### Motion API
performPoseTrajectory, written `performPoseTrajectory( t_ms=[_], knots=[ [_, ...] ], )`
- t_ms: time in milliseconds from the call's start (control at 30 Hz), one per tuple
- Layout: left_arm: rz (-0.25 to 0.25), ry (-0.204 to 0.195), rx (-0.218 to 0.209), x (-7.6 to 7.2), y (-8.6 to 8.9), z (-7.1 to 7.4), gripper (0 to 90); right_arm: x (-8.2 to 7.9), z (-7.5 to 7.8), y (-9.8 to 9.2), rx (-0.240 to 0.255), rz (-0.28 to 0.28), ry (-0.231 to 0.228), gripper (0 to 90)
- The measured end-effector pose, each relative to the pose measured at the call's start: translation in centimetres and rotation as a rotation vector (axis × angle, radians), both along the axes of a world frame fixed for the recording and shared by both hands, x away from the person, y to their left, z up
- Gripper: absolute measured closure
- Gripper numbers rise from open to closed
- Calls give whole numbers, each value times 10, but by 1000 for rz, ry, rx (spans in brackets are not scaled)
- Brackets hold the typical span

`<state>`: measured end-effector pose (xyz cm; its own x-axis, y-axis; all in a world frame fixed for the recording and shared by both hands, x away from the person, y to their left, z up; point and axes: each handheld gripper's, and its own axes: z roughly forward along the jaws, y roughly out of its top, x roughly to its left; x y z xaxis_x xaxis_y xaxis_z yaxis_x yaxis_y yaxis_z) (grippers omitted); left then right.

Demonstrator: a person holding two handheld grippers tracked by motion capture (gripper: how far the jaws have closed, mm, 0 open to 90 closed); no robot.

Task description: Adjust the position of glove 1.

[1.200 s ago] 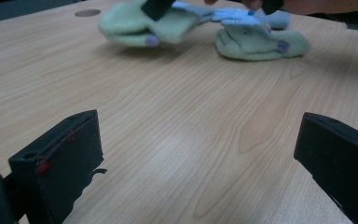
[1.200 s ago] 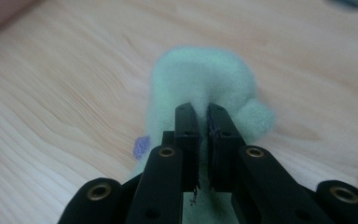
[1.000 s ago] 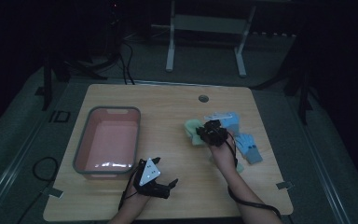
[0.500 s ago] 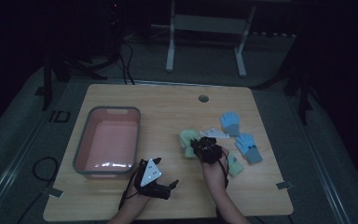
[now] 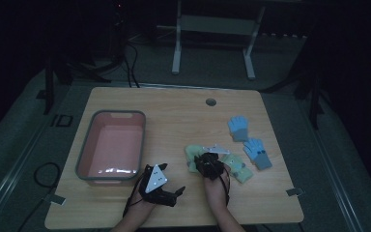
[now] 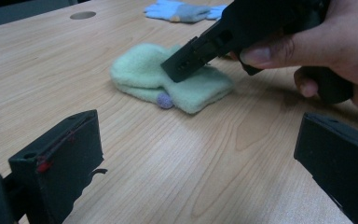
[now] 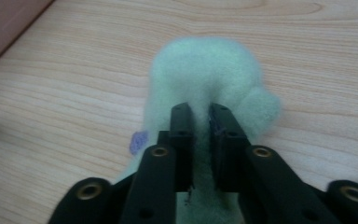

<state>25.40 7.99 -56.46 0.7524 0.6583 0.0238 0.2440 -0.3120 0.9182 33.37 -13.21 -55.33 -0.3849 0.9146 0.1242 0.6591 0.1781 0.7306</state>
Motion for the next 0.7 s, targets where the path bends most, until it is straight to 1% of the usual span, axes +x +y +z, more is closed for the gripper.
performPoseTrajectory(
  t_ms=[33,67,133,167,200,233,267,300,333,367,400,433,467,500,533,567,633,667,700],
  knots=[
    [1,2,-1,0,0,0,14,0,0,1,-3,9,-3,721],
    [1,2,-1,0,0,0,14,0,0,1,-3,9,-3,721],
    [1,2,2,0,0,0,14,-1,1,3,-23,26,-15,673],
    [-1,0,5,0,0,0,14,-2,3,3,-23,41,-17,602],
    [0,-1,8,0,-1,0,14,-2,5,3,-27,48,-17,572],
    [0,-1,8,0,-1,0,15,-2,5,3,-27,48,-17,572],
    [0,-3,10,0,-1,0,14,-1,10,0,-20,72,-2,539],
    [-1,-4,11,0,-1,0,14,-1,12,-2,-15,84,-12,549],
    [0,-4,10,0,-1,0,14,-1,15,-4,-29,102,-20,541],
    [0,-4,10,0,-1,0,14,-1,17,-5,-55,115,-35,543],
    [1,-3,10,0,-1,0,14,0,20,-8,-60,127,-44,544],
    [1,-1,11,0,-1,0,14,2,22,-10,-56,145,-36,529],
    [3,-1,11,0,-1,0,14,4,24,-13,-65,154,-34,517],
    [3,-1,11,0,-1,0,14,4,24,-13,-65,154,-34,517],
    [5,-1,8,0,-1,0,14,6,27,-17,-72,169,-43,512],
    [4,-2,5,0,0,0,15,9,31,-24,-86,203,-46,484],
    [4,0,4,0,0,0,15,12,38,-33,-87,238,-51,485],
    [4,1,5,0,-1,0,14,14,41,-38,-79,262,-50,490],
    [5,1,6,0,-1,0,14,16,45,-43,-81,279,-52,510]
  ],
)
